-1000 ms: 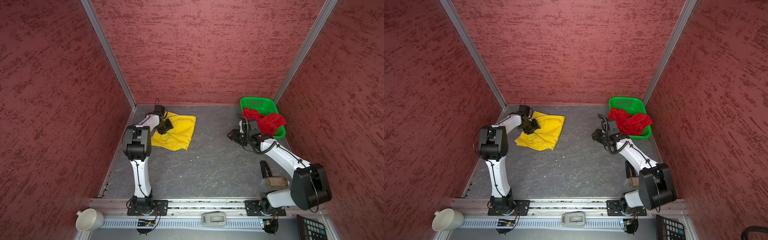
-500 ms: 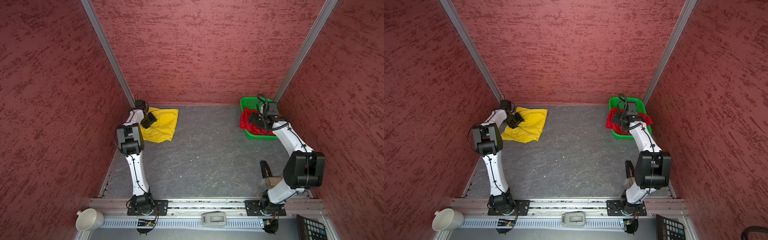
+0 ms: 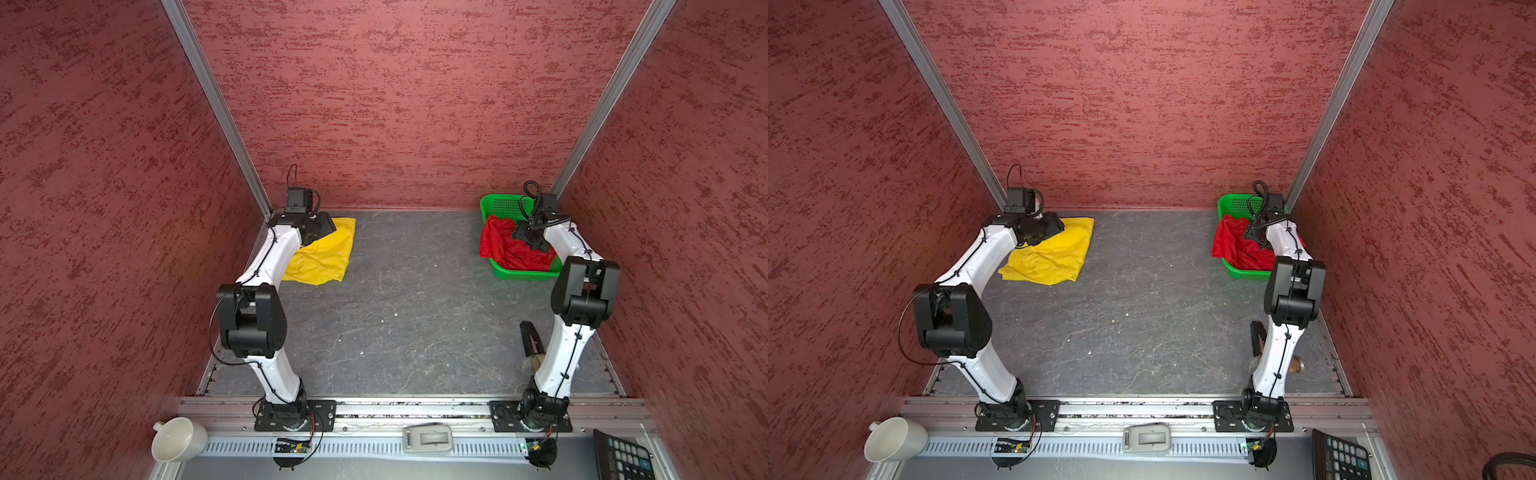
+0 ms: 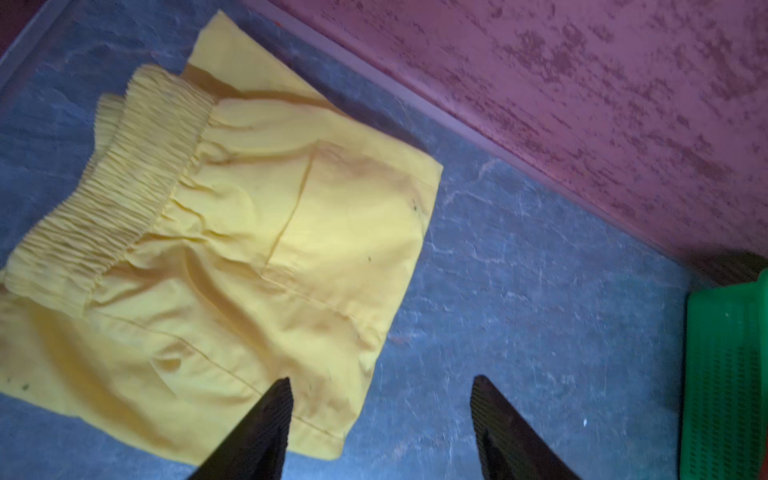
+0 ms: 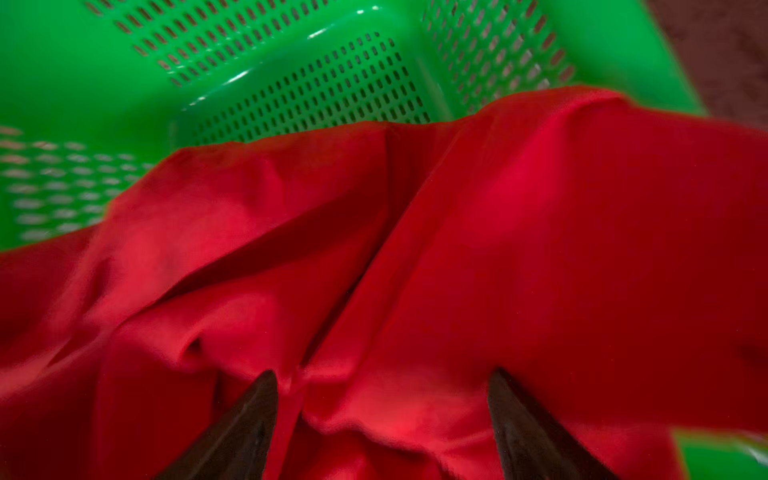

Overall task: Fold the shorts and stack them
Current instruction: 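Grasp the red garment in the green basket with the right gripper and lift it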

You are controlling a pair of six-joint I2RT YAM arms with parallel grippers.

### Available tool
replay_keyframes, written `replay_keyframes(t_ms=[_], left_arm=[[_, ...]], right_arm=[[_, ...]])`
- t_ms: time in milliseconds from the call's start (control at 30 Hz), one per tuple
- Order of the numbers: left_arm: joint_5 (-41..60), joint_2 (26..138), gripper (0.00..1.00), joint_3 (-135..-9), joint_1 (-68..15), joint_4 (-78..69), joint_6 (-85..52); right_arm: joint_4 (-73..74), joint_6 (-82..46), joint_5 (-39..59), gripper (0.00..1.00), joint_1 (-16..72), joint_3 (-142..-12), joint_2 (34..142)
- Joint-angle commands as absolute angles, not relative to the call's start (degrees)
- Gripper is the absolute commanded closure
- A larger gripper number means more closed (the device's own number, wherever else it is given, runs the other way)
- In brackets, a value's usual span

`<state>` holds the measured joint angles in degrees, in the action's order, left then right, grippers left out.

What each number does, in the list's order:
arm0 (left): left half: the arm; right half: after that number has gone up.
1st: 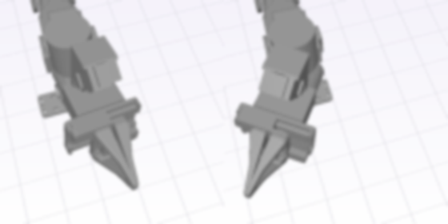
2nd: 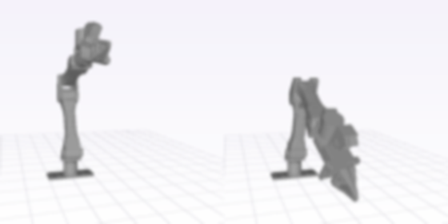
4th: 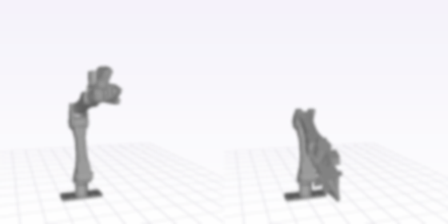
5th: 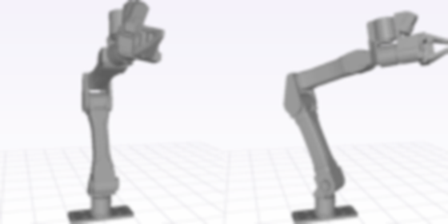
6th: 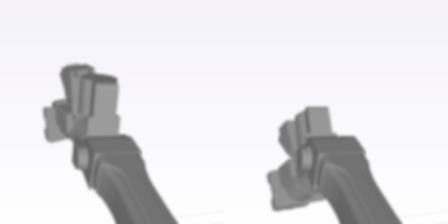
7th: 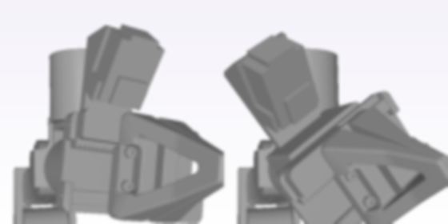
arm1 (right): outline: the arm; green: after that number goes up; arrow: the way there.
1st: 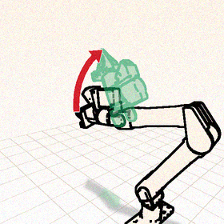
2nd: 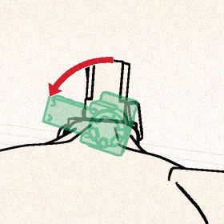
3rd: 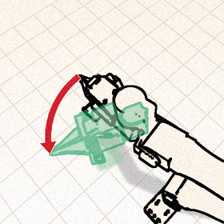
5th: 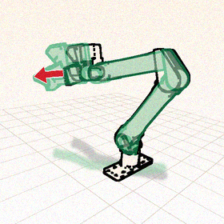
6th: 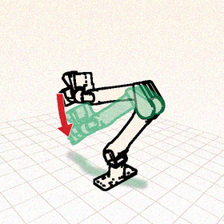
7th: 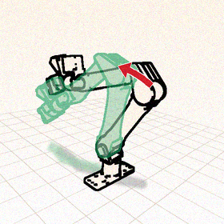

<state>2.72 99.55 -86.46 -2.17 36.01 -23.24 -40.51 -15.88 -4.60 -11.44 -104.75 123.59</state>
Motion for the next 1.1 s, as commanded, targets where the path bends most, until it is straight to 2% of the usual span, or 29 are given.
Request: replay_keyframes(t_ms=[0,67,133,167,200,467,767,900,1067], left_arm=[[-2.00,97.73,0.31,-80.39,-3.73,33.85,-23.11],[-3.02,95.71,0.31,-78.15,-4.79,33.98,-23.56],[-3.56,93.26,0.31,-76.10,-5.72,34.48,-25.00],[-3.65,91.90,0.31,-74.97,-6.31,34.17,-25.41],[-4.25,90.17,0.31,-73.47,-7.15,33.78,-25.72],[-7.62,80.51,0.32,-67.76,-9.14,31.02,-25.81],[-7.65,73.53,0.33,-67.21,-10.95,25.91,-21.96],[-8.00,70.84,0.32,-66.40,-12.36,23.22,-18.79],[-6.50,67.59,0.31,-64.85,-13.14,20.03,-15.35]], right_arm=[[-42.98,-17.78,-5.44,0.52,-12.16,-108.72,128.25],[-41.90,-18.36,-4.79,0.68,-12.63,-109.60,129.20],[-40.11,-18.83,-2.13,0.91,-13.15,-109.62,128.00],[-39.05,-19.11,-0.52,0.98,-13.19,-109.47,126.78],[-38.23,-19.38,0.83,1.00,-13.36,-109.44,125.22],[-34.00,-21.90,12.44,1.00,-13.26,-111.30,109.58],[-31.61,-25.34,28.18,1.00,-12.02,-123.93,99.99],[-31.88,-23.95,34.24,1.00,-8.05,-129.71,98.16],[-33.86,-19.58,40.18,1.00,0.30,-130.61,97.00]])
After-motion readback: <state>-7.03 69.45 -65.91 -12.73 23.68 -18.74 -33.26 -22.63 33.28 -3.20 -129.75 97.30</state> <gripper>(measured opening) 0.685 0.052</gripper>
